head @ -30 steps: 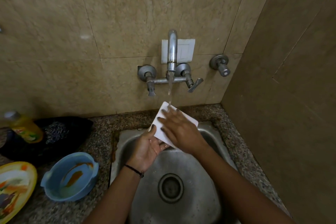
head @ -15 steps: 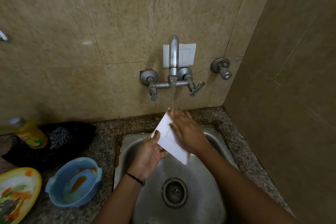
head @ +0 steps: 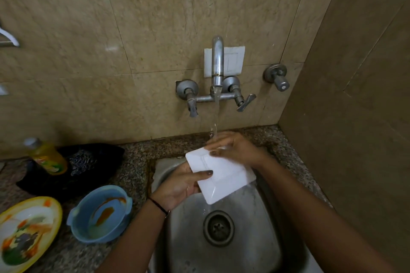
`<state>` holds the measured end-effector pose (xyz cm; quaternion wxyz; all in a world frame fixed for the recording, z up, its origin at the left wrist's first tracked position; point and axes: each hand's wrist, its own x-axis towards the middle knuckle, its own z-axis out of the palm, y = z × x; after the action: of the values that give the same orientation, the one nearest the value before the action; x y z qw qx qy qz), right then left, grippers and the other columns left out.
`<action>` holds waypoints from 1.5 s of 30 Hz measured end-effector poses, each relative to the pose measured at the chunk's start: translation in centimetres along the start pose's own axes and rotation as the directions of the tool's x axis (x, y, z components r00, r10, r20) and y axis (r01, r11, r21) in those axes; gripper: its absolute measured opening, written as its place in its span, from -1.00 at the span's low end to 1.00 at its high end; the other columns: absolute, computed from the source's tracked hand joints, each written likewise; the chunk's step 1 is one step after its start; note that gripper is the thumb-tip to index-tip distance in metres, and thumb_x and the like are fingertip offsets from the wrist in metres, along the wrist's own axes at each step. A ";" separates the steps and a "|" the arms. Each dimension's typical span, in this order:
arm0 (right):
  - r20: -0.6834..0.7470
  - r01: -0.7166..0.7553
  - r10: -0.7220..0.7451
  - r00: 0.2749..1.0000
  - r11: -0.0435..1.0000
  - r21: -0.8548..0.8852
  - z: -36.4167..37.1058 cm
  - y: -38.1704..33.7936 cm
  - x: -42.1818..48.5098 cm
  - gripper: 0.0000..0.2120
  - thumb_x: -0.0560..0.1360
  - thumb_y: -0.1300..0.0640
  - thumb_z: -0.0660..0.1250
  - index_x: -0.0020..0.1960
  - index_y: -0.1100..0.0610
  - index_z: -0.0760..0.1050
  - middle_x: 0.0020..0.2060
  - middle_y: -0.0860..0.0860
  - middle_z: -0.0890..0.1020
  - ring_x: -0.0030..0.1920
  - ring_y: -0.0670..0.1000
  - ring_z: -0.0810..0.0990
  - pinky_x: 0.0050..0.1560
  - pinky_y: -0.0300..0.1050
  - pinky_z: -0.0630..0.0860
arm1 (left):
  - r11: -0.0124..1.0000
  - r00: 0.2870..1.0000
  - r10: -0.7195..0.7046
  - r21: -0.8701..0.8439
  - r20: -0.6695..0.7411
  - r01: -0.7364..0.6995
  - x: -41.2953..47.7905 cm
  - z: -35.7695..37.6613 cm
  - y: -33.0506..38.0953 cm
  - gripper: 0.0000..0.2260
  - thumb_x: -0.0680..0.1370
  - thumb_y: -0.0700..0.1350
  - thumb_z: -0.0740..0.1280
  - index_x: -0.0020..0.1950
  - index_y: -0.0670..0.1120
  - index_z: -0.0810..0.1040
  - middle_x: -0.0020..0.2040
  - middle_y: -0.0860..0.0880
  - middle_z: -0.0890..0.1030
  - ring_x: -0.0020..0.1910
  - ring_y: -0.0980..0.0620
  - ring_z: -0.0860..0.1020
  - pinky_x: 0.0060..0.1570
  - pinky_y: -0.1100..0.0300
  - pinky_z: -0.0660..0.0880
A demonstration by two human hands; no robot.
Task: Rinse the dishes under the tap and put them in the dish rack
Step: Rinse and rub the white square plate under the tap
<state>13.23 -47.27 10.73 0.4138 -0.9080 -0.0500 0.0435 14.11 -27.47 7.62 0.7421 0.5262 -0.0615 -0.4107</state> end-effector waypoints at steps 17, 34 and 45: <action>-0.200 0.309 -0.512 0.835 0.738 -0.600 3.6 2.4 -0.9 -0.60 0.56 0.17 0.15 0.38 0.23 0.38 0.36 0.15 0.45 0.42 0.09 0.34 0.41 0.18 0.27 | 0.998 0.992 0.058 -0.026 -0.109 -0.061 0.9 0.2 -1.9 -0.60 0.46 -0.34 0.36 0.29 -0.17 0.52 0.17 -0.16 0.65 0.15 -0.13 0.61 0.13 -0.05 0.56; -0.290 -0.137 0.208 0.934 0.959 0.248 2.8 1.5 -1.3 -0.61 0.61 -0.04 0.11 0.43 -0.05 0.31 0.34 0.09 0.35 0.35 0.08 0.25 0.40 0.17 0.23 | 0.975 0.994 -0.053 -0.218 -0.092 0.032 -0.5 -0.1 -2.1 -0.61 0.49 -0.18 0.34 0.32 -0.17 0.50 0.21 -0.19 0.62 0.20 -0.17 0.57 0.21 -0.11 0.50; -0.023 0.320 -0.387 0.922 0.794 -0.517 4.3 1.9 -1.1 -0.58 0.60 0.06 0.08 0.43 0.11 0.34 0.42 0.05 0.37 0.47 -0.03 0.22 0.51 0.00 0.05 | 1.000 0.993 0.018 0.003 -0.121 -0.018 0.7 -0.5 -2.5 -0.60 0.42 -0.32 0.39 0.25 -0.15 0.53 0.11 -0.14 0.67 0.06 -0.07 0.64 0.02 0.01 0.60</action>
<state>11.68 -45.40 6.52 0.1652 -0.9594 -0.2019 -0.1074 13.46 -27.88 5.09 0.7475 0.5504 -0.0216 -0.3713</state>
